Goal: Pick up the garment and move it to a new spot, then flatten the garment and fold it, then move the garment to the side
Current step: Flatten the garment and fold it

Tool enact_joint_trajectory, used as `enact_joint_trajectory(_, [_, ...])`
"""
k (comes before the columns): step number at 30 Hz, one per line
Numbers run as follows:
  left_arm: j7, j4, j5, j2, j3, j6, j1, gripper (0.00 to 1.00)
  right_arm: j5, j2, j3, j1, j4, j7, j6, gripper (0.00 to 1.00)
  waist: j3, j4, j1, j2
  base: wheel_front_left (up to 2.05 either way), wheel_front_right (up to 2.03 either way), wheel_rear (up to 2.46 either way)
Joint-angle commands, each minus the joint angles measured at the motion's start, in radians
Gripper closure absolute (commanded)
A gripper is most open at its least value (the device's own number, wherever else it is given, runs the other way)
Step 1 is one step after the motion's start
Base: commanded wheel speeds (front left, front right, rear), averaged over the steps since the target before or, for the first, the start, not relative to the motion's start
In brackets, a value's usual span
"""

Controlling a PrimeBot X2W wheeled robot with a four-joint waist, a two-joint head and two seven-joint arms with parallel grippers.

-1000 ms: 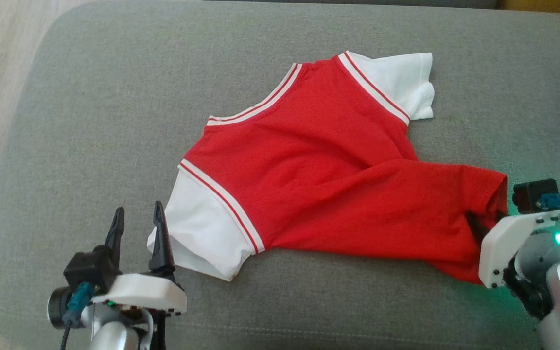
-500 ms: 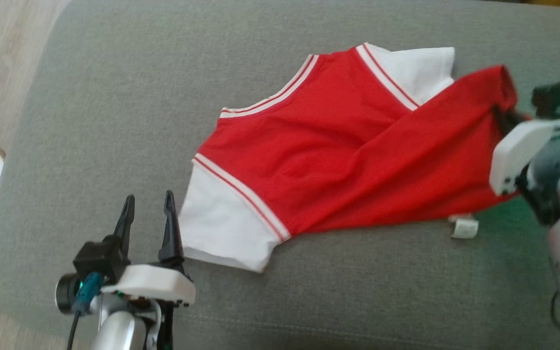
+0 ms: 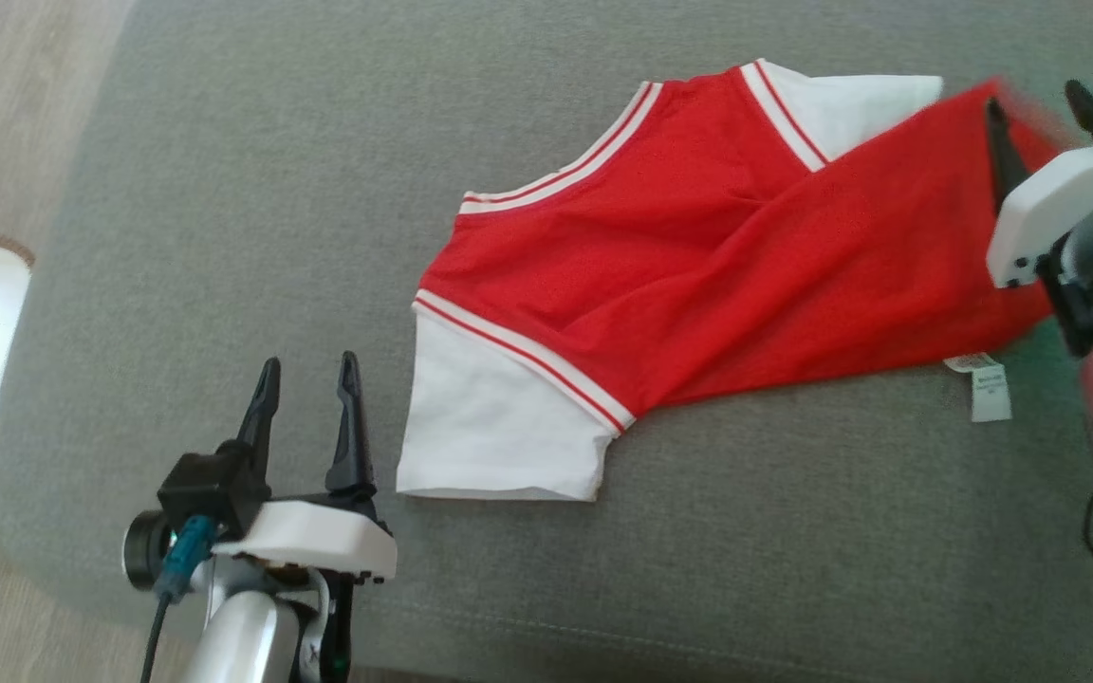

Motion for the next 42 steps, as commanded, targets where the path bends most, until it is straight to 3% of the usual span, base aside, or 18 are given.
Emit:
enact_joint_trajectory(1, [-0.012, -0.039, -0.003, 0.002, 0.025, 0.005, -0.038, 0.00, -0.007, 0.009, 0.007, -0.031, -0.020, -0.024, 0.007, 0.00, -0.006, -0.012, 0.0000, 0.0000, 0.00, 0.00, 0.00])
enact_joint_trajectory(10, [-0.012, -0.059, 0.009, 0.002, 0.020, 0.004, -0.043, 0.00, 0.033, 0.064, -0.042, 0.048, -0.070, -0.161, 0.007, 0.00, -0.055, -0.122, 0.0000, 0.0000, 0.00, 0.00, 0.00])
enact_joint_trajectory(20, [-0.012, -0.071, 0.016, 0.002, 0.005, 0.005, -0.033, 0.00, 0.073, 0.211, -0.106, 0.413, -0.339, -0.130, 0.007, 0.00, -0.054, -0.199, 0.0000, 0.0000, 0.00, 0.00, 0.00])
enact_joint_trajectory(30, [-0.012, -0.062, 0.025, 0.002, 0.004, -0.005, -0.044, 0.00, 0.045, 0.249, -0.162, 0.461, -0.378, -0.103, 0.007, 0.00, -0.027, -0.171, 0.0000, 0.0000, 0.00, 0.00, 0.00])
enact_joint_trajectory(42, [-0.012, -0.059, 0.027, 0.002, 0.013, -0.006, -0.054, 0.00, 0.127, 0.251, -0.138, 0.351, -0.229, -0.140, 0.007, 0.00, 0.002, -0.115, 0.0000, 0.0000, 0.00, 0.00, 0.00])
